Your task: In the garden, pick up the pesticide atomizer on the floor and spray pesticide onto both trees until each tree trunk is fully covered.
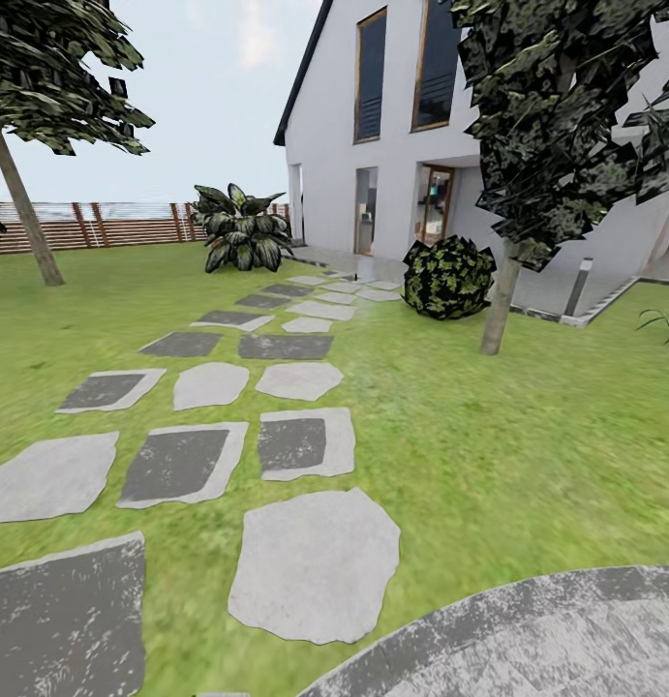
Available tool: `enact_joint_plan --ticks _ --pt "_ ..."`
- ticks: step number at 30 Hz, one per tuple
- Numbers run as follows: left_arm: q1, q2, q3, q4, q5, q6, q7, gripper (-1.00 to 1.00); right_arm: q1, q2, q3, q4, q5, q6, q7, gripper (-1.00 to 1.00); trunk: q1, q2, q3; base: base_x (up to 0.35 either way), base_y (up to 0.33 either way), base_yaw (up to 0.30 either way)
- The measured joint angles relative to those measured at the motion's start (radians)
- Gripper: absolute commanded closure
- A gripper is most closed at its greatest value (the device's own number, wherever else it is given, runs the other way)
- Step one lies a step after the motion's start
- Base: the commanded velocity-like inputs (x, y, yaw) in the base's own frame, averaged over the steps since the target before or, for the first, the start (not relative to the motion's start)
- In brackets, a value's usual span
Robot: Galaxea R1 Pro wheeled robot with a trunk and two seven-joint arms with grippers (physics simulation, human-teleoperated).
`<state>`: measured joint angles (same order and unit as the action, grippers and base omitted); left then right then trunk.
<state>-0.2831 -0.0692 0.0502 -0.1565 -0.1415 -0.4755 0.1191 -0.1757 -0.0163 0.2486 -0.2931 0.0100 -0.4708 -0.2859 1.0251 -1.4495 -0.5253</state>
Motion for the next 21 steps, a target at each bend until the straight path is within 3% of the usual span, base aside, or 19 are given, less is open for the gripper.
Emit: enact_joint_plan --ticks 8,21 --pt "0.0 0.0 0.0 0.0 0.0 0.0 0.0 -1.0 0.0 0.0 0.0 0.0 0.0 0.0 0.0 -1.0 0.0 0.0 0.0 0.012 0.009 0.0" --pt "0.009 -0.002 0.0 0.004 0.002 0.001 0.001 -1.0 0.003 0.001 0.001 0.015 0.001 -0.013 -0.002 -1.0 -0.001 0.0 0.0 0.247 0.193 0.01"
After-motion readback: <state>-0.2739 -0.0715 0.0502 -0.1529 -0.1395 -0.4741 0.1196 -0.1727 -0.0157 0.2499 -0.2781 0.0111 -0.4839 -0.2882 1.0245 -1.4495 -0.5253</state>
